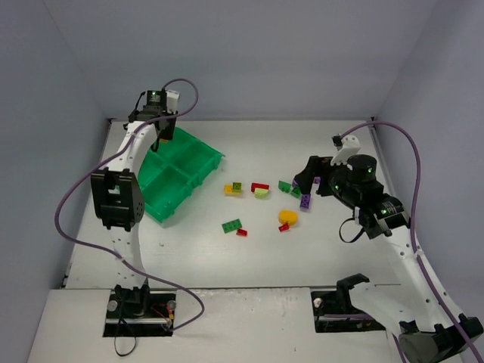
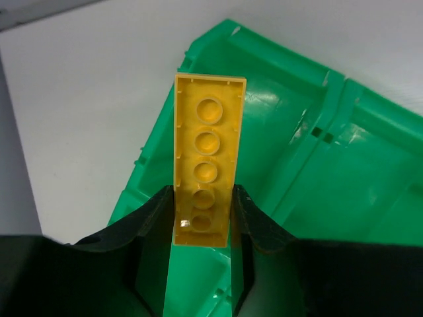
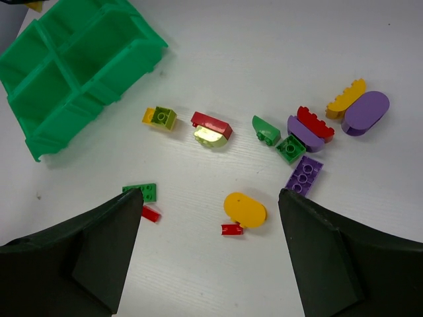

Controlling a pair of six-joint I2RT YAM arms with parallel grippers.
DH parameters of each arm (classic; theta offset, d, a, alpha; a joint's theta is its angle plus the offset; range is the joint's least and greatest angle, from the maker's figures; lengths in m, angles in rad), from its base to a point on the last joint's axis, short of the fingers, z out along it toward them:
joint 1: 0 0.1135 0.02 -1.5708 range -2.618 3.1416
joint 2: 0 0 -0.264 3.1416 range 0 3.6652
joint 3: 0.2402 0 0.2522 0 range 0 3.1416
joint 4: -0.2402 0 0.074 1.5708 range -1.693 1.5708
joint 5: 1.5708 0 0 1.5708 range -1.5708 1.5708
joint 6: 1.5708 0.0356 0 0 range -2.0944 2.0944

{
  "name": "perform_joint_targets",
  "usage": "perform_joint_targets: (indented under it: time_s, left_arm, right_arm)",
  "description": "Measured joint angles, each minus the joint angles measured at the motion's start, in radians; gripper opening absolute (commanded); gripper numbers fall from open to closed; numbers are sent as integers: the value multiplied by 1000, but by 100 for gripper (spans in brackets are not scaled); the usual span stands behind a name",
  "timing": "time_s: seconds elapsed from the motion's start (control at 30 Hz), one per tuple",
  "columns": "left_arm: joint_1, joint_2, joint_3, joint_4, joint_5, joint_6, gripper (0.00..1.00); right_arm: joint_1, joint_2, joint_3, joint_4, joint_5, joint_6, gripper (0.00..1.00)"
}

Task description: Sort the legos into containers by color

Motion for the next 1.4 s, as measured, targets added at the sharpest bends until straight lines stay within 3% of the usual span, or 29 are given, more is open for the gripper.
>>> perform_joint_targets:
  time_s: [0.1, 0.13, 0.17, 0.37, 0.53, 0.73, 0.87, 1.03, 1.17, 1.4]
  left_arm:
    - [21, 67, 32, -37, 24, 11, 21]
    - [26, 74, 32, -44, 29, 13, 33]
    - [32, 79, 32, -54, 40, 17, 38]
    - [47, 75, 26, -60, 89, 13, 57]
    - [43, 71, 26, -63, 125, -11, 58]
    - [0, -39, -46, -63, 160, -79, 58]
    - [-133, -210, -172, -55, 171, -118, 58]
    - [-356, -361, -324, -12, 237, -147, 59]
    - [-459, -331, -357, -27, 258, -102, 60]
    - [-458, -116, -225, -132, 246, 59, 62]
  right_arm:
    - [0, -3, -1, -1, 1, 1, 80]
    - [0, -6, -2, -2, 2, 2, 81]
    - [0, -9, -3, -5, 4, 3, 81]
    - [0, -18, -4, -8, 15, 3, 83]
    - [0, -18, -4, -9, 19, 3, 82]
    - [0, -19, -21, -11, 24, 6, 72]
    - [0, -18, -32, -15, 26, 13, 65]
    - [0, -11, -42, -14, 23, 30, 64]
    - [0, 5, -49, -15, 10, 39, 64]
    - [0, 11, -49, -14, -12, 52, 66]
